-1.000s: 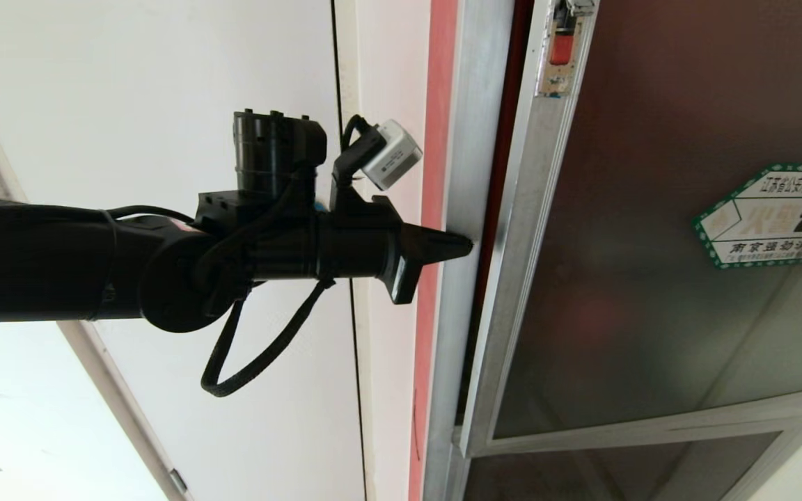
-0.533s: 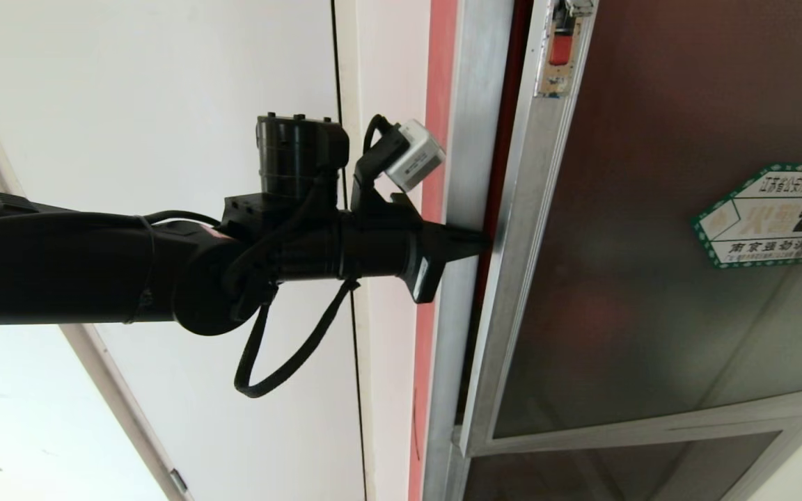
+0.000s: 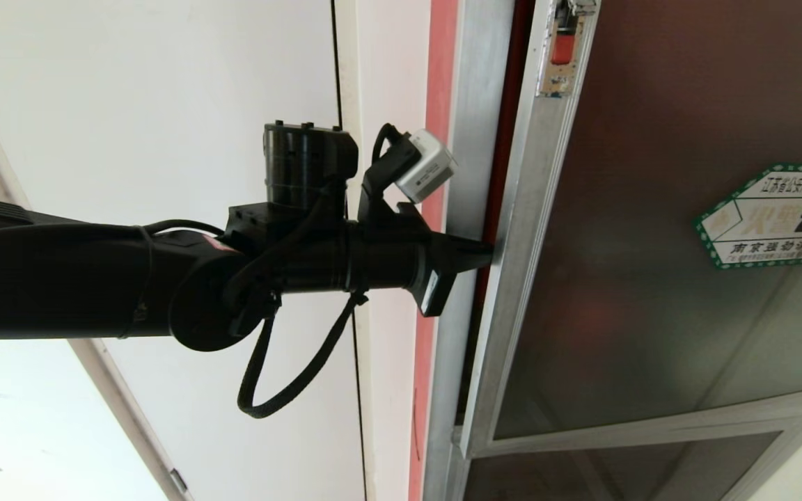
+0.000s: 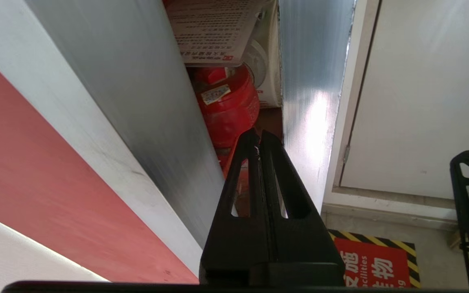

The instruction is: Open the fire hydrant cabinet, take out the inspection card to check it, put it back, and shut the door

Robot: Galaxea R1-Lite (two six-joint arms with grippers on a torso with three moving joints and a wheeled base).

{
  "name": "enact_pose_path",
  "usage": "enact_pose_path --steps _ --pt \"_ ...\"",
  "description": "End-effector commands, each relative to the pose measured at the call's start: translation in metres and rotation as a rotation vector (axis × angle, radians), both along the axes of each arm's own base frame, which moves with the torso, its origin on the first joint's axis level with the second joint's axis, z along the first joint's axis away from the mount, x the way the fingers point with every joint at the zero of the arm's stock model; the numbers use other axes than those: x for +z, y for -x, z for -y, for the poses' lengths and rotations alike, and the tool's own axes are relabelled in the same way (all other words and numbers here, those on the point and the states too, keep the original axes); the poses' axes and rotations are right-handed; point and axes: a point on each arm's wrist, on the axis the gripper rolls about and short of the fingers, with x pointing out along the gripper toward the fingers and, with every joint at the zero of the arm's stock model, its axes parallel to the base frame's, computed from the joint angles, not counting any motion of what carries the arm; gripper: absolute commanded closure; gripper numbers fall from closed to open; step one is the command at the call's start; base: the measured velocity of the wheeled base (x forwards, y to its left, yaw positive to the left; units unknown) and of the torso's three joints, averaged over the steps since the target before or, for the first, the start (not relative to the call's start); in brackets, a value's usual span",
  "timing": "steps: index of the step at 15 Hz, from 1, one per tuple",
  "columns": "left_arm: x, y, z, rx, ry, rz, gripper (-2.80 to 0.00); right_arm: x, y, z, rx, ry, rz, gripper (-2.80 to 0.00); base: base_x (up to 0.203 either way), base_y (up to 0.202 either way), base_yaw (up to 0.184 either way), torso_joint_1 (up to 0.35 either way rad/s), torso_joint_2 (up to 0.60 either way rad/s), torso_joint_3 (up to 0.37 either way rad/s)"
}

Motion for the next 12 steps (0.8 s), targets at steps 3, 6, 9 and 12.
enact_pose_path --steps 3,6,9,12 --pt "0.009 0.016 0.002 -0.037 0.016 0.017 0.0 0.0 0.0 0.0 0.002 -0.001 -0.001 0.0 0.0 0.0 0.0 0.0 0.0 0.0" --pt "0.011 0.026 0.008 -0.07 0.018 0.018 0.0 0.0 0.0 0.0 0.002 0.001 -0.001 0.0 0.0 0.0 0.0 0.0 0.0 0.0" --pt "0.012 0.039 0.013 -0.104 0.019 0.012 0.0 0.0 0.0 0.0 0.002 0.001 -0.003 0.0 0.0 0.0 0.0 0.0 0.0 0.0" --pt "0.011 0.054 0.017 -0.143 0.014 0.006 0.0 0.0 0.0 0.0 0.002 0.005 -0.003 0.0 0.0 0.0 0.0 0.0 0.0 0.0"
